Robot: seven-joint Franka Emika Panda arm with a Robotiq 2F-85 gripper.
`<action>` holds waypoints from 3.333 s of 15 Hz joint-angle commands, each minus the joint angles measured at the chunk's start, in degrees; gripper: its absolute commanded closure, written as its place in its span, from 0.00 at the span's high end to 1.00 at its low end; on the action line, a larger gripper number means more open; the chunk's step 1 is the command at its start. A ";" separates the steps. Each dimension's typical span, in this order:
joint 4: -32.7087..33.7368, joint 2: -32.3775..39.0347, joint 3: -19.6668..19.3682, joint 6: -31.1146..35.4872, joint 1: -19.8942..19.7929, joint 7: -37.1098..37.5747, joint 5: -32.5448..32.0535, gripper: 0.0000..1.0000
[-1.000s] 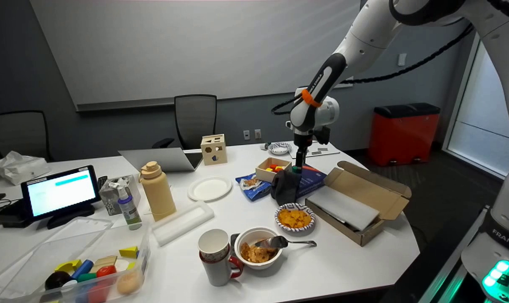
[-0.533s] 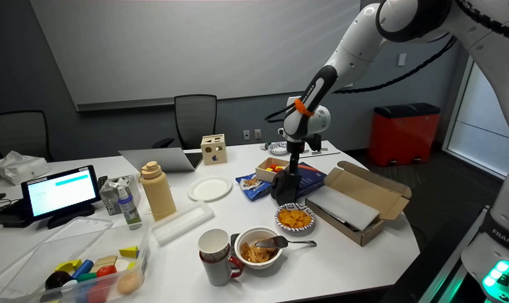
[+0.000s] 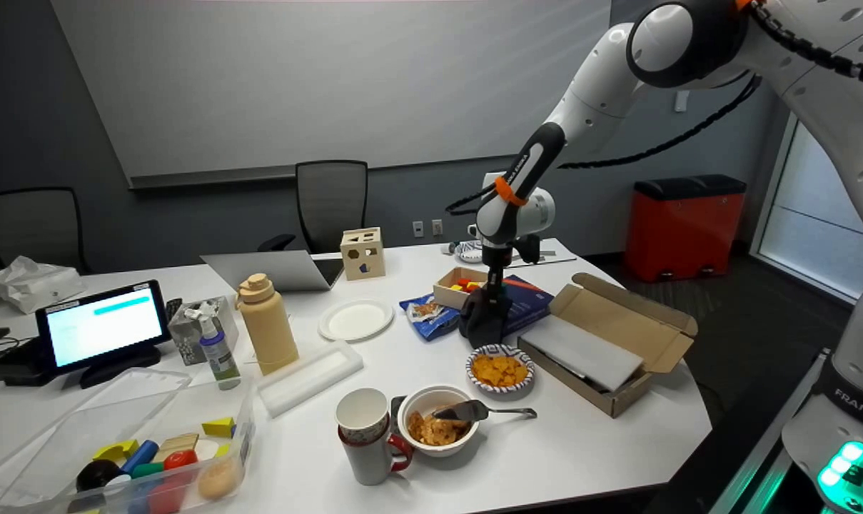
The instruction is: Use the black towel to wipe the table
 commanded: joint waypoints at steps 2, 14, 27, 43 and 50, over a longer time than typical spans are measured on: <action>0.97 0.94 1.38 0.94 -1.75 -0.32 -0.60 0.04; -12.67 -12.53 6.63 1.31 -1.02 9.44 5.07 0.01; -12.97 -4.84 6.75 19.42 8.98 24.59 6.45 0.01; -5.28 6.25 8.24 24.39 14.29 28.95 1.47 0.01; -0.97 9.33 5.72 30.64 12.93 28.91 -0.02 0.01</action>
